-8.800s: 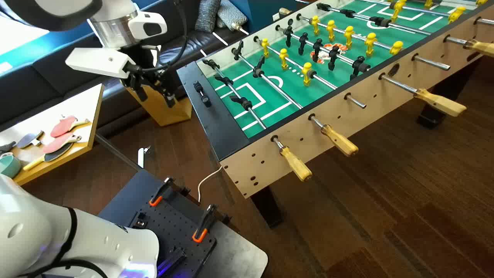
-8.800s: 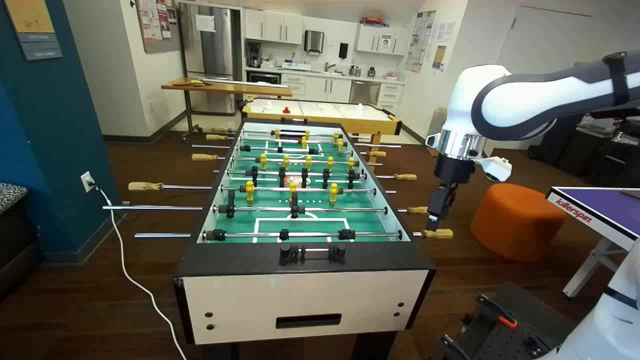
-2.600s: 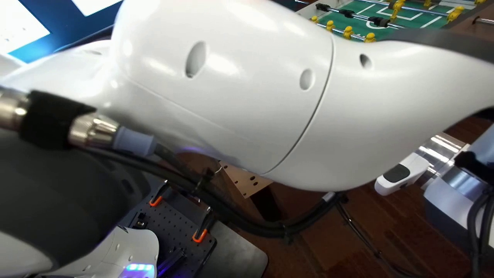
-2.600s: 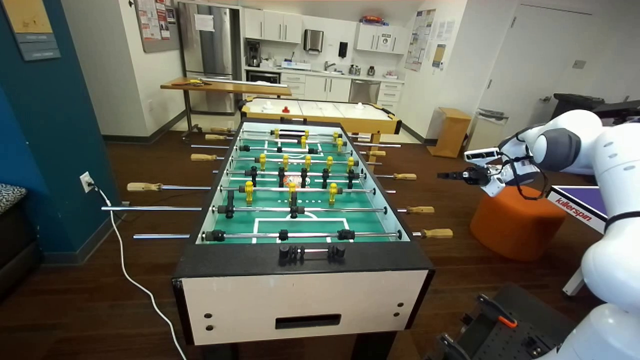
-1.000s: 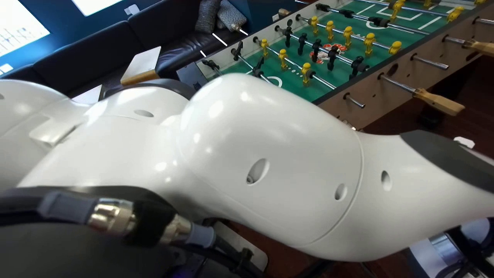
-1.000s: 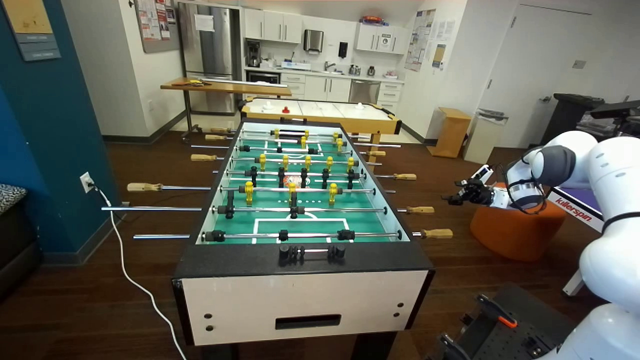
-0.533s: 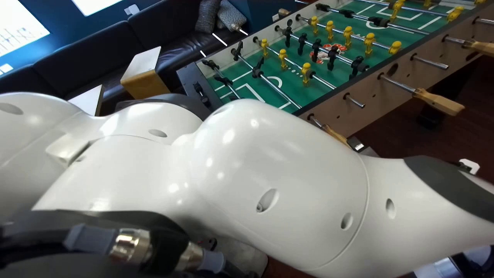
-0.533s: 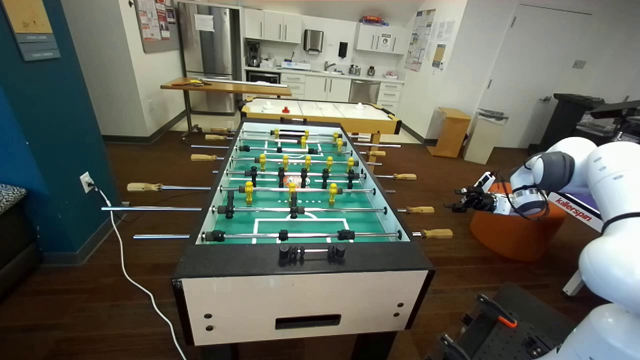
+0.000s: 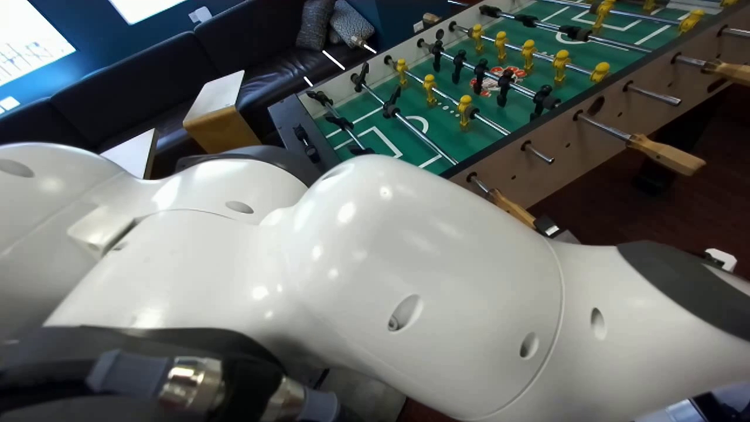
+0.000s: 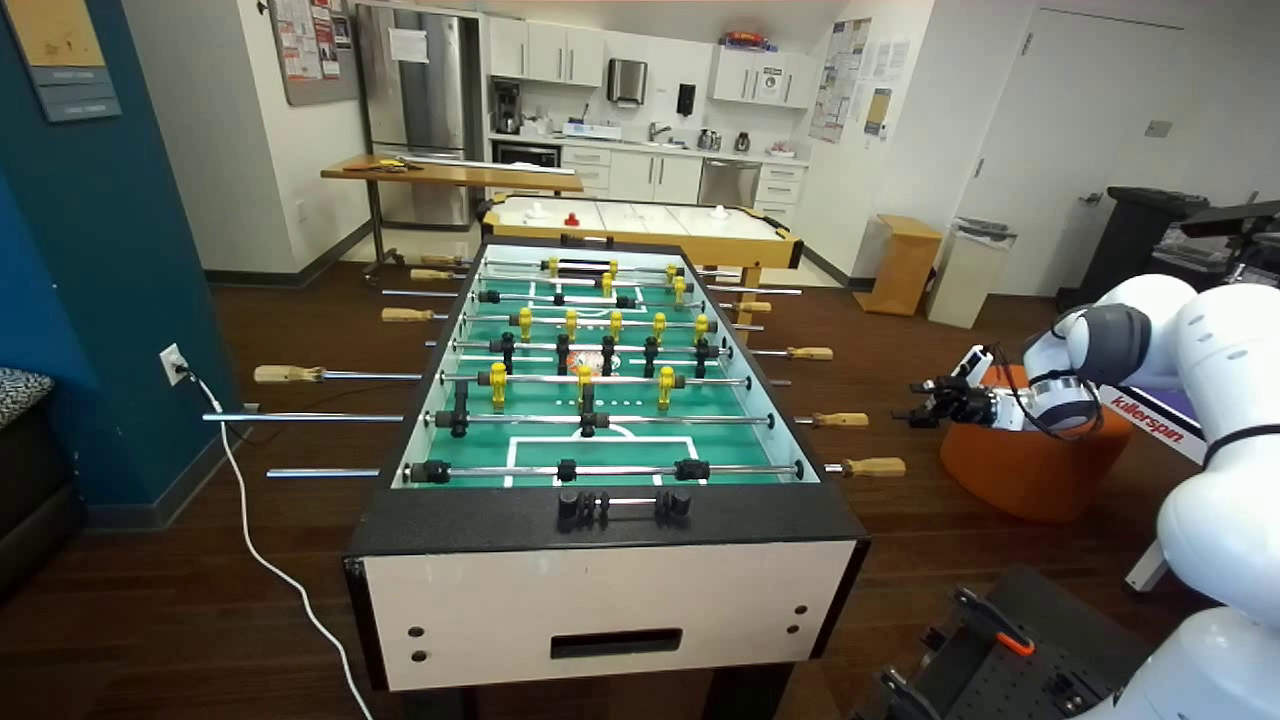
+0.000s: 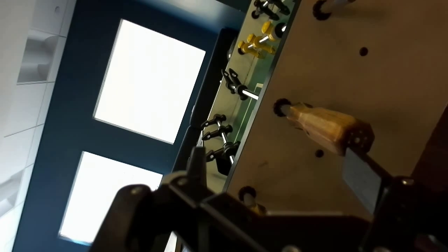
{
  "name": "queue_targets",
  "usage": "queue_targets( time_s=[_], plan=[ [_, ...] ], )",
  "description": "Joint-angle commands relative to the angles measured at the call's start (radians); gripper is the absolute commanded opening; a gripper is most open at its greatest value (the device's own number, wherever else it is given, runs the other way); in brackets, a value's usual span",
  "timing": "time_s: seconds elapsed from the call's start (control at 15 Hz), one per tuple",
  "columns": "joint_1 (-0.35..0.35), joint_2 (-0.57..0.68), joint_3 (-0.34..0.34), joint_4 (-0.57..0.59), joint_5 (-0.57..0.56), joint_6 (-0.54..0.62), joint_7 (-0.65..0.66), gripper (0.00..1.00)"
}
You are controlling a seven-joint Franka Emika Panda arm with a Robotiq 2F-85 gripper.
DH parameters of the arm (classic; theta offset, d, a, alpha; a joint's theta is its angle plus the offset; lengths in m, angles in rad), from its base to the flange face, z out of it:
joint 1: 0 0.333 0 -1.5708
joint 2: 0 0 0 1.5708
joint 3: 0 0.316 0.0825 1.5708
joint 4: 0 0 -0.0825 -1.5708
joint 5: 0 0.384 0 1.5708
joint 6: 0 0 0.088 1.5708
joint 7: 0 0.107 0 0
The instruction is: Turn the second rod from you anti clockwise
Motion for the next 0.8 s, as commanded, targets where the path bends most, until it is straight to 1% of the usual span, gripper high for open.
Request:
queue_targets(
  time_s=[0.0, 0.27, 0.73],
  plan=[
    [-0.016, 0.029, 0.032, 0.036, -0.007, 0.006, 0.008, 1.00],
    [-0.031, 0.087, 0.064, 0.108, 0.015, 0.002, 0.069, 1.00],
    [-0.012, 0.118, 0.056, 0.183, -0.026, 0.065, 0.184, 1.00]
  ],
)
